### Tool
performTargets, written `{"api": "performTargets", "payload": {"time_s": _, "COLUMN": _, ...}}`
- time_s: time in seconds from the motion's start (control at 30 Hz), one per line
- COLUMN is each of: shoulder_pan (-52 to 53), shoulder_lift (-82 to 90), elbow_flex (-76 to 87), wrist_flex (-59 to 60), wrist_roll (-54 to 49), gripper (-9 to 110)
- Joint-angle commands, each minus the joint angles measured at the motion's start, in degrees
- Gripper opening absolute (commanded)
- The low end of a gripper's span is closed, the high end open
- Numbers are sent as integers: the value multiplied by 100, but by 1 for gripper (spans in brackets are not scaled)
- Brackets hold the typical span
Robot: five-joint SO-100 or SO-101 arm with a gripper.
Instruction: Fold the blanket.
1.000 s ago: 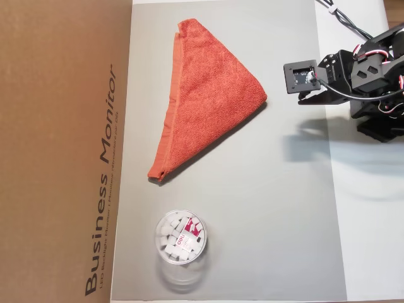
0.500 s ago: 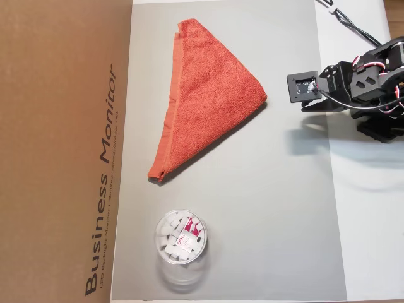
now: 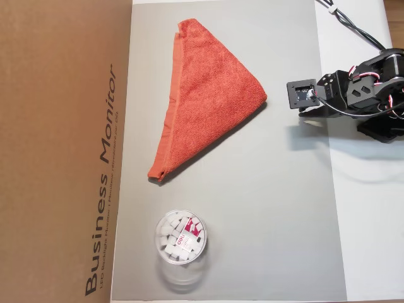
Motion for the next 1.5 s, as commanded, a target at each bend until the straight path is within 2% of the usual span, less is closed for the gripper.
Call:
{"api": "performTargets", "payload": {"time_s": 0.0, "shoulder_pan": -44, "shoulder_lift": 158, "elbow_flex": 105, "wrist_flex": -79, "wrist_roll": 18, "gripper": 0}}
{"api": "performTargets", "payload": {"time_s": 0.47, "shoulder_pan": -44, "shoulder_lift": 176, "elbow_flex": 334, "wrist_flex": 475, "wrist_roll": 18, "gripper": 0}}
{"api": "performTargets", "payload": {"time_s": 1.47, "shoulder_pan": 9, "shoulder_lift": 176, "elbow_flex": 334, "wrist_flex": 475, "wrist_roll": -70, "gripper": 0}}
